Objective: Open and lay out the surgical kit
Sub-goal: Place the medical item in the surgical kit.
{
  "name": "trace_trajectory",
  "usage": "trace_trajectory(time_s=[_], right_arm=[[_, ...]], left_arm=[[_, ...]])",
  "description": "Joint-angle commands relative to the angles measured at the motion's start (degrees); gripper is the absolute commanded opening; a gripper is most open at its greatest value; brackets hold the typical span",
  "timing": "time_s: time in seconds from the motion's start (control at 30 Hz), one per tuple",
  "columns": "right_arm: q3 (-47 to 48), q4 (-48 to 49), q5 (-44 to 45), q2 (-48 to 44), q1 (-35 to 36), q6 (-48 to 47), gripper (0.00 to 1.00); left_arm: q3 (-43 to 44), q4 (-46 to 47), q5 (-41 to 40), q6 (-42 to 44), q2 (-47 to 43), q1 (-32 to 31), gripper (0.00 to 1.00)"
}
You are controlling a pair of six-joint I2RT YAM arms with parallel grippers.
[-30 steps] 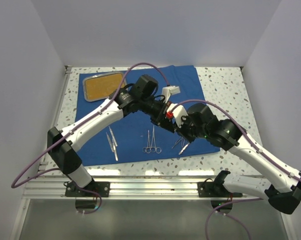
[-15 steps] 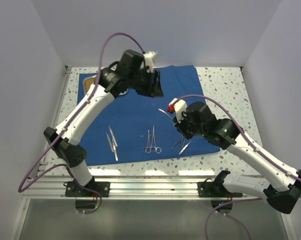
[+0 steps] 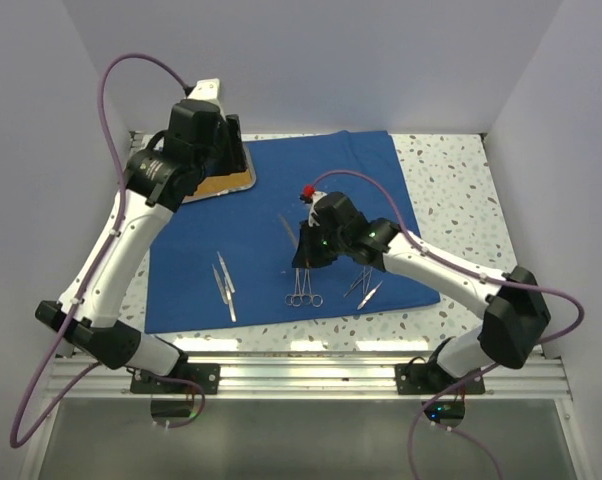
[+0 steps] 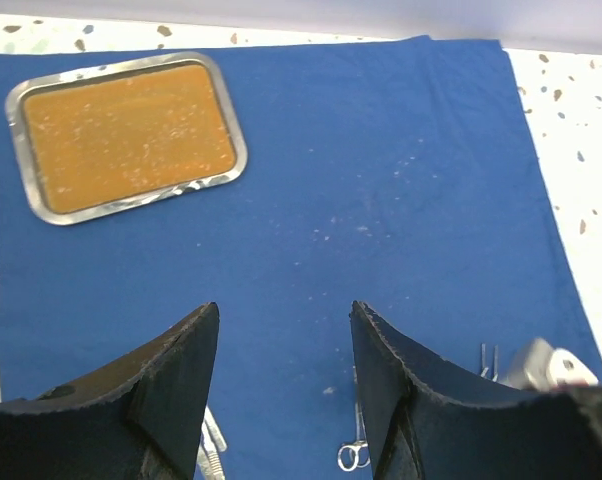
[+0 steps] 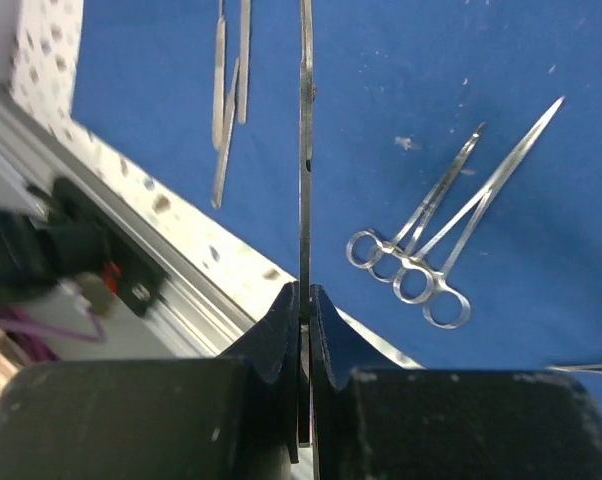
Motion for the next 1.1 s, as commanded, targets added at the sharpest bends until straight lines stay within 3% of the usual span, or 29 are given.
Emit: trace_trajectory(time_s=[0.0,0.13,0.33,0.8,0.87,0.9,1.0,1.07], right_arm=[[2.3,5.3,2.2,3.4,0.0,19.2,0.0],[-1.8,7.1,2.9,4.5,-0.4,31.6,0.0],[-5.5,6.9,6.2,5.8,-0.4,38.4,0.0],[-5.6,5.8,-1.0,11.9,1.5,39.7,0.0],[-4.2,3.6,-1.5,12.4,1.7,38.4,0.12],[-3.2,1.8,-1.6,12.9,1.6,37.8,0.3],[-3.1,-0.1,-1.4,12.5,1.7,37.2,0.57],[-3.3,-1.0,-0.2,12.0,1.7,36.9,0.67]], left_arm=[[-3.9,3.3,-4.2,0.2,-3.0,0.1,0.59],[-6.9,3.8,-5.2,0.8,-5.3,0.1,0.59],[-8.4,3.5,-5.2,1.8,-6.5,0.1,0.58],[-9.3,3.8,-3.4,3.9,-7.3,0.1,0.58],[-9.5,3.9,-3.2,3.9,-7.4,0.1,0.58],[-9.8,4.0,-3.1,3.9,-7.4,0.1,0.57],[-10.2,4.5,-2.9,4.0,-7.5,0.1,0.57],[-10.3,4.5,-2.9,4.3,-7.6,0.1,0.57]])
